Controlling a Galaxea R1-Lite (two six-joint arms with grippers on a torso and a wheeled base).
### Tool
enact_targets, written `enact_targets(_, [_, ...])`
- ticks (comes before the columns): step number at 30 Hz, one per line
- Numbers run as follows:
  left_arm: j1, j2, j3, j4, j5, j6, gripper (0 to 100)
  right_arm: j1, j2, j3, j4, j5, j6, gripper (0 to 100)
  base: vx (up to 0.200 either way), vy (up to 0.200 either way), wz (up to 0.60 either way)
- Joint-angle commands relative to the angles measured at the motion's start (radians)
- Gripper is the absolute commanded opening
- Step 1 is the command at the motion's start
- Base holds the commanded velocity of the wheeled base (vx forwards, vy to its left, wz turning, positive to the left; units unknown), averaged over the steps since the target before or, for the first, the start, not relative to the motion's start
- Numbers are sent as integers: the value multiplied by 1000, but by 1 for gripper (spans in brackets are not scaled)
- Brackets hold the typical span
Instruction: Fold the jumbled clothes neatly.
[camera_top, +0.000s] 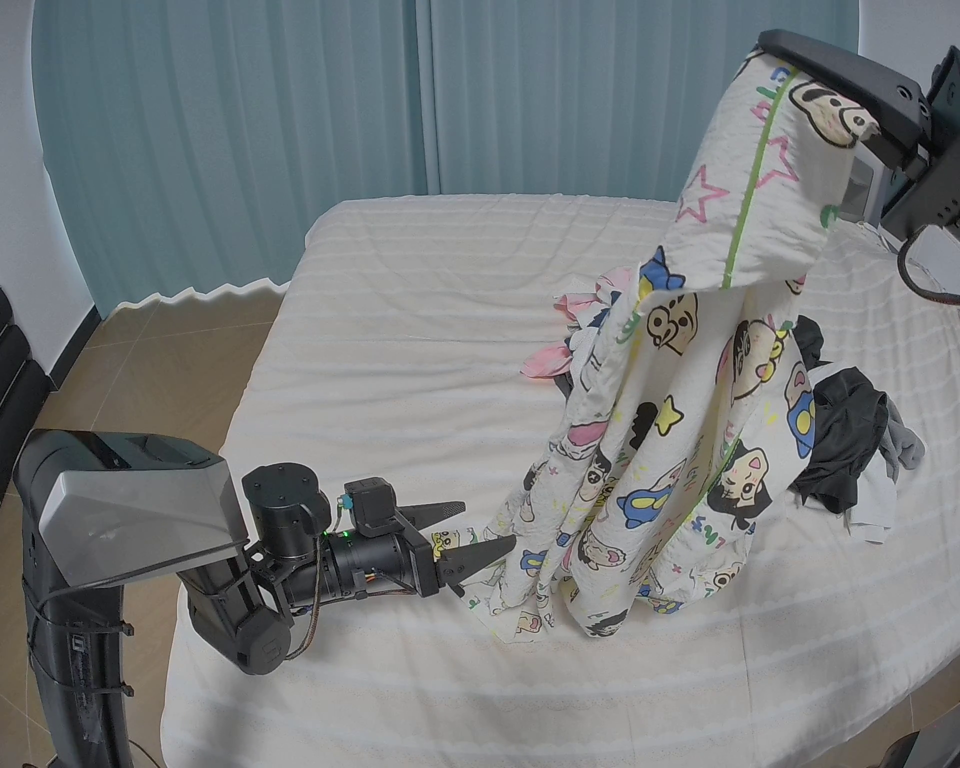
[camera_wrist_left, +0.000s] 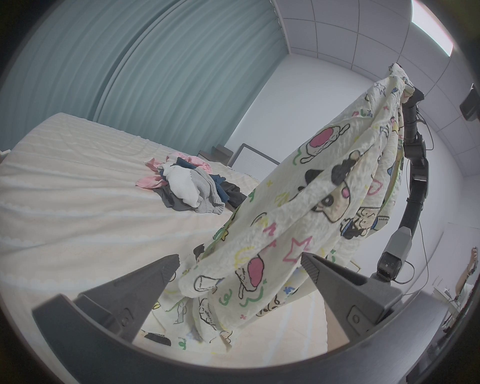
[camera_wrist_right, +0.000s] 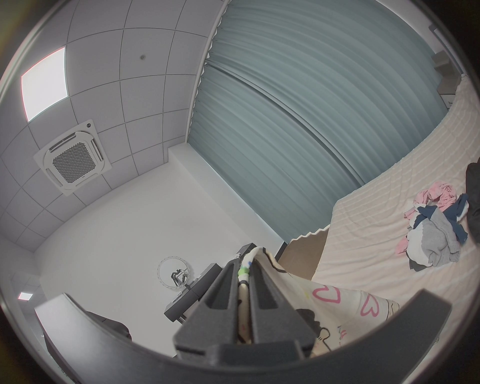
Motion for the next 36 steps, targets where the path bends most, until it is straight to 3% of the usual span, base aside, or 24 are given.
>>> enact_targets(1, [-4, 42, -54, -18, -9, -4, 100, 2, 1, 0, 0, 1, 0, 0, 0, 0, 0])
enact_targets(10, [-19, 109, -128, -18, -12, -27, 100, 7, 3, 6, 0, 2, 1, 0, 0, 0, 0])
enact_targets(26, [-114, 88, -65, -18, -21, -74, 100, 8, 6, 7, -1, 2, 1, 0, 0, 0, 0])
enact_targets(27, [-114, 88, -65, -18, -21, -74, 0, 7, 6, 7, -1, 2, 1, 0, 0, 0, 0])
enact_targets(36, [-114, 78, -39, -18, -9, -57, 0, 2, 0, 10, 0, -1, 1, 0, 0, 0, 0])
